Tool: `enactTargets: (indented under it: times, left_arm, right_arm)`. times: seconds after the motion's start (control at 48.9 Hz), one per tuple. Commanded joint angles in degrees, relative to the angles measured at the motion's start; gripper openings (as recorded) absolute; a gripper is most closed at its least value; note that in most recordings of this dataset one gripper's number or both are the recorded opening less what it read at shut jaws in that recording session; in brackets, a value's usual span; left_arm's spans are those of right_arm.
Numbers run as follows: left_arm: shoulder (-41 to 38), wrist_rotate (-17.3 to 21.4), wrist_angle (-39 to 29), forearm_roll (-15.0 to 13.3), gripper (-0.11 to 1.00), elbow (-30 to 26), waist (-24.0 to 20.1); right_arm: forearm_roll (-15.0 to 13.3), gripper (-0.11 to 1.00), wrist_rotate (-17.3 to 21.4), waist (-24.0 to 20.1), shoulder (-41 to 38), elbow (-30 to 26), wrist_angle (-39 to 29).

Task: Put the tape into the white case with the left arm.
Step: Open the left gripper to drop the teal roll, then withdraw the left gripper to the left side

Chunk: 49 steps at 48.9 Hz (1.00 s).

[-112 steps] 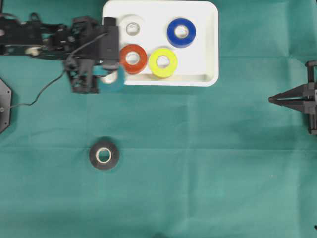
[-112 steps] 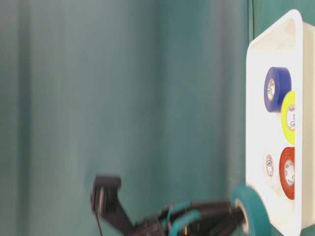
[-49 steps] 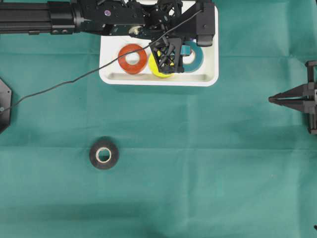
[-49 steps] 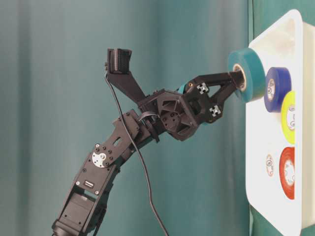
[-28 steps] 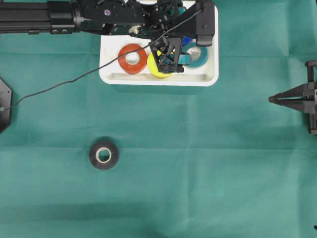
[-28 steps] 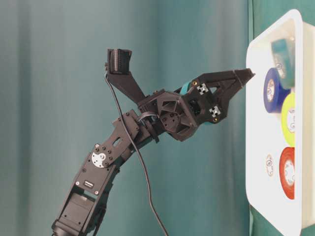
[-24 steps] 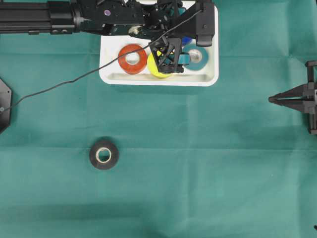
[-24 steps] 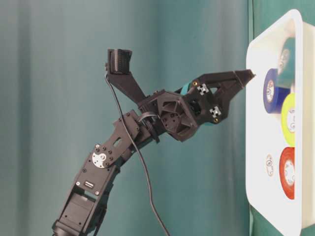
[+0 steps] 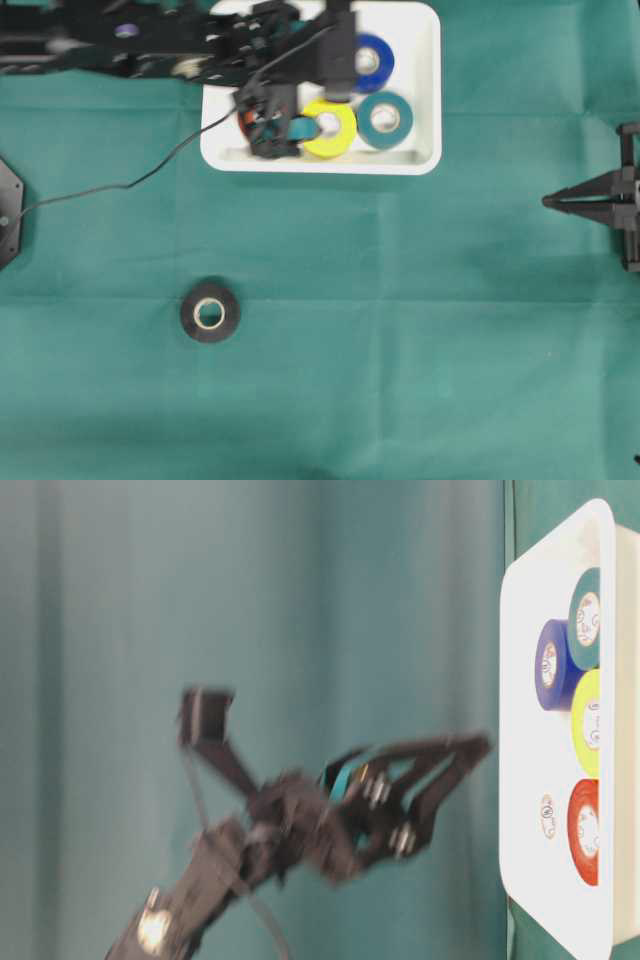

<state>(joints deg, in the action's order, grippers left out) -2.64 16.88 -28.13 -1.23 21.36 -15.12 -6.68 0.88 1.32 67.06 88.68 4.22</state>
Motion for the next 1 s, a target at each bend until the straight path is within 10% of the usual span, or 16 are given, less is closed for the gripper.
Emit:
enactTargets:
  times: [0.0, 0.982]
  left_arm:
    - [5.7, 0.0, 1.0, 0.0, 0.78, 3.5, 0.2]
    - [41.5, -3.3, 4.4, -0.4, 0.76, 37.4, 4.0]
  right_arm:
    - [-0.1, -0.1, 0.0, 0.1, -0.4, -0.8, 0.5]
    - [-0.1, -0.1, 0.0, 0.2, -0.4, -0.7, 0.5]
